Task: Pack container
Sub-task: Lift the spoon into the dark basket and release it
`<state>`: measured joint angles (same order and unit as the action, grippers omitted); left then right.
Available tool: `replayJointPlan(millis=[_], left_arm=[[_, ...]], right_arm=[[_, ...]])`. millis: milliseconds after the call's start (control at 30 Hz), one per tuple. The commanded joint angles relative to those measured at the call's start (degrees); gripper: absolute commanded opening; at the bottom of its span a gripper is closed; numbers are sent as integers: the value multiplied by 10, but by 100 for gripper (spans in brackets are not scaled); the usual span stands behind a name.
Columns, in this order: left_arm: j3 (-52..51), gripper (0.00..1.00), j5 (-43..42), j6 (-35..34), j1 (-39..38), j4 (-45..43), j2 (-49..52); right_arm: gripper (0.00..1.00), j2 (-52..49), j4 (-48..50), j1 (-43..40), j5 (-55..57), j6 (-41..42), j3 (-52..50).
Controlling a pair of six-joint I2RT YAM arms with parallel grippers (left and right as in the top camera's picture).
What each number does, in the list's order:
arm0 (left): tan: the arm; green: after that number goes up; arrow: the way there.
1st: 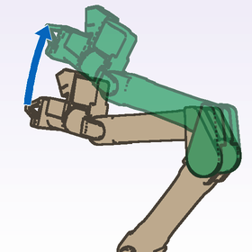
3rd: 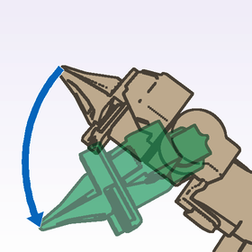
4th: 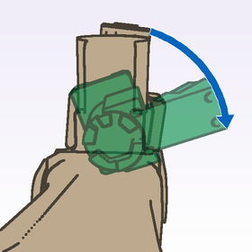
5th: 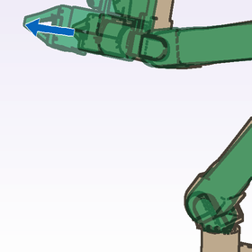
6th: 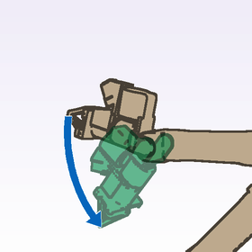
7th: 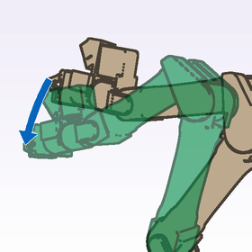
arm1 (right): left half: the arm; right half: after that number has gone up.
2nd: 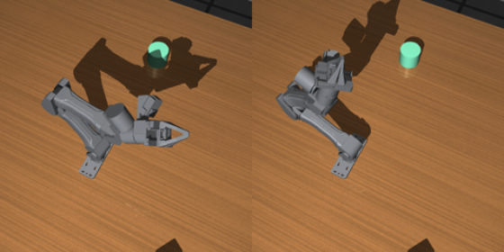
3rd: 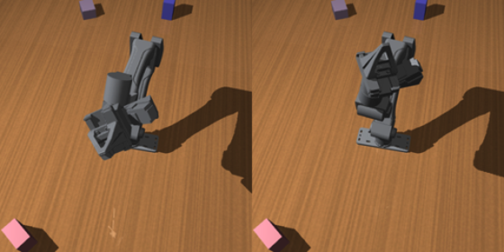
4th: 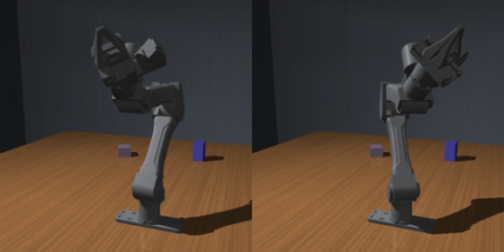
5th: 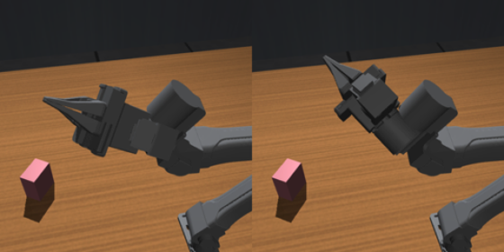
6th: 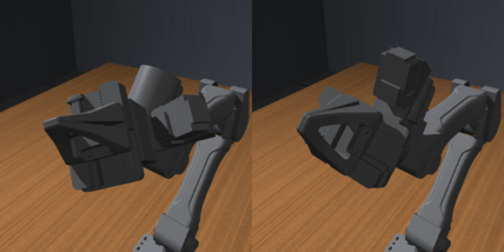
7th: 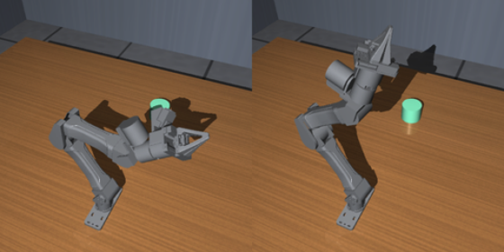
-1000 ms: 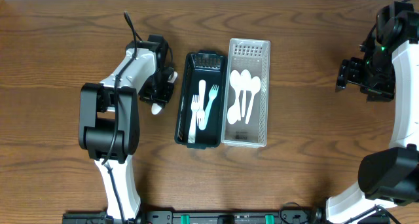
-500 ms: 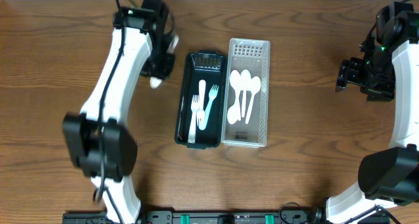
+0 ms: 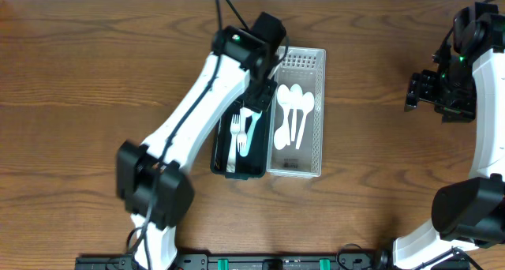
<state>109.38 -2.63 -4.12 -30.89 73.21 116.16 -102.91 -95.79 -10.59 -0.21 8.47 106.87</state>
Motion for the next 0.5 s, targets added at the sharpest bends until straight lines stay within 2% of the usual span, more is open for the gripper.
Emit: replayJointPlan(millis=[0, 300, 333, 367, 400, 433, 467], left_arm=[[-5, 6, 1, -19, 20, 1, 37], [-5, 6, 0, -42, 59, -10, 87], [-5, 12, 0, -41, 59, -8, 89], [-6, 29, 0, -41, 59, -6, 90], [-6, 52, 1, -41, 59, -3, 90], [-6, 64, 1, -41, 59, -2, 90], [-6, 67, 1, -41, 59, 0, 89]], right_arm=[[81, -2, -3, 1, 4, -9, 2], [81, -2, -3, 1, 4, -8, 2], [81, -2, -3, 1, 4, -8, 2], [80, -2, -3, 1, 4, -9, 2], [81, -2, -3, 1, 4, -8, 2], [81, -2, -3, 1, 4, -9, 2], [81, -2, -3, 1, 4, -9, 2]])
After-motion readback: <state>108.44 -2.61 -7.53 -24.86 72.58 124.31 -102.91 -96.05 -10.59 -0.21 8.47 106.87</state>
